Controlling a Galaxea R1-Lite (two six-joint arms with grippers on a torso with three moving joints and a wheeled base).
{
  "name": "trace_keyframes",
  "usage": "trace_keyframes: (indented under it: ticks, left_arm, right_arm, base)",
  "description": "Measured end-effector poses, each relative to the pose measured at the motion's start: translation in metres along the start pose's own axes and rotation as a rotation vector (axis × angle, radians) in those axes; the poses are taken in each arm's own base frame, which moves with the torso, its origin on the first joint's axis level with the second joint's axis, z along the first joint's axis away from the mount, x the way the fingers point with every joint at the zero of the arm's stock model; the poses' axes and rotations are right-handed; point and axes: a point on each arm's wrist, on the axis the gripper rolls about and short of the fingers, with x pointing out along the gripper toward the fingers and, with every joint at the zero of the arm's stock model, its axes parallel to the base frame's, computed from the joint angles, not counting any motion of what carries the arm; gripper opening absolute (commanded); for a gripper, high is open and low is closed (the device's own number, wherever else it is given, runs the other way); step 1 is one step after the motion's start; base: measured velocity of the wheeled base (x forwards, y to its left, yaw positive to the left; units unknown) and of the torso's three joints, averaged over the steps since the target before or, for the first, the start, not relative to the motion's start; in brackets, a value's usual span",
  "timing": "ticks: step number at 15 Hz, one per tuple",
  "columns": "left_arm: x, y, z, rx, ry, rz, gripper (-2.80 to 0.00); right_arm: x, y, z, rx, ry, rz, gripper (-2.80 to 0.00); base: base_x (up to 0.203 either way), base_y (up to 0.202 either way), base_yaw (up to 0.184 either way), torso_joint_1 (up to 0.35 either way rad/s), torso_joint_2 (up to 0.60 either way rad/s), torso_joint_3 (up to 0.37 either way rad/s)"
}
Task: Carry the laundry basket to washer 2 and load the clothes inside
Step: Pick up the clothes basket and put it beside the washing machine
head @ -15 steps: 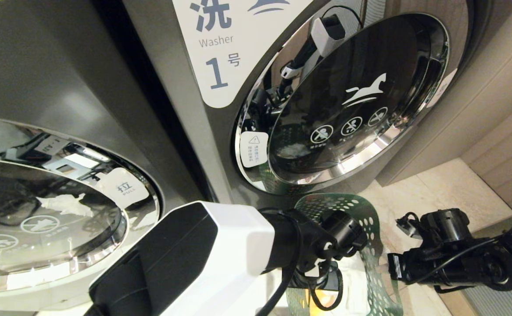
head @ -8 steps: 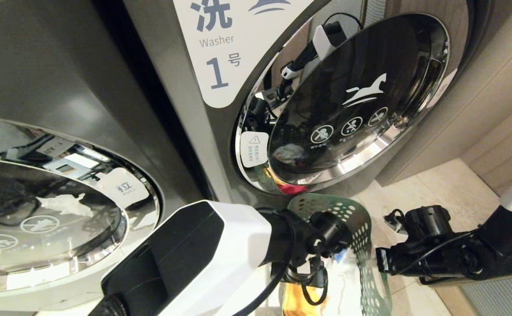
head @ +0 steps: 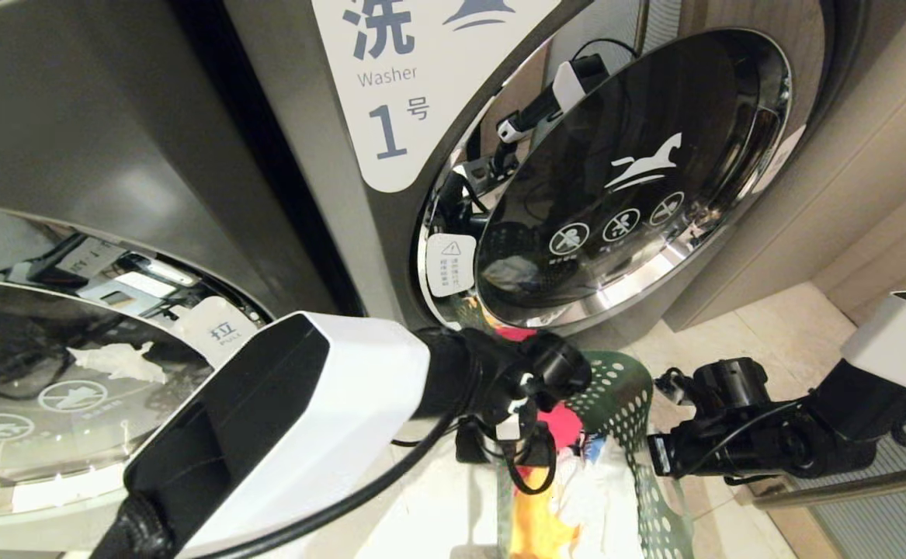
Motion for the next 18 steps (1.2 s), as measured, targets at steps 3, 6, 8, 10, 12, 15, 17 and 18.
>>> trace_keyframes:
  ticks: [3,6,8,10,12,15,17,18]
  left_arm:
    - [-0.023,0.006,0.009,-0.054,-0.023,-0.014,0.0]
    - [-0.057,0.011,0.011,-0.124,-0.026,-0.029,0.0]
    - [-0.071,0.012,0.008,-0.156,-0.021,-0.032,0.0]
    - [-0.08,0.009,0.006,-0.156,-0.028,-0.048,0.0]
    - [-0.086,0.007,0.005,-0.151,-0.036,-0.06,0.0]
    - [-0.093,0.006,0.004,-0.163,-0.044,-0.074,0.0]
    - [-0.099,0.005,0.003,-0.18,-0.045,-0.08,0.0]
    - [-0.102,0.004,0.001,-0.186,-0.04,-0.081,0.0]
  right_arm:
    - [0.01,-0.008,0.008,-0.098,-0.016,-0.064,-2.8]
    - [0.016,-0.009,0.021,-0.115,-0.038,-0.064,-2.8]
    - [0.017,-0.004,0.027,-0.155,-0.053,-0.055,-2.8]
    - [0.013,0.003,0.027,-0.184,-0.056,-0.044,-2.8]
    - [0.008,0.012,0.024,-0.198,-0.052,-0.031,-2.8]
    - [0.002,0.019,0.019,-0.201,-0.041,-0.022,-2.8]
    - [-0.002,0.022,0.017,-0.202,-0.038,-0.019,-2.8]
    - [-0.003,0.024,0.017,-0.208,-0.04,-0.015,-2.8]
  base:
    - [0.0,0.0,0.0,0.0,0.0,0.0]
    - [0.0,0.0,0.0,0.0,0.0,0.0]
    - [0.0,0.0,0.0,0.0,0.0,0.0]
    - [0.0,0.0,0.0,0.0,0.0,0.0]
    - [0.0,0.0,0.0,0.0,0.0,0.0]
    - [0.0,0.0,0.0,0.0,0.0,0.0]
    - [0.0,0.0,0.0,0.0,0.0,0.0]
    - [0.0,0.0,0.0,0.0,0.0,0.0]
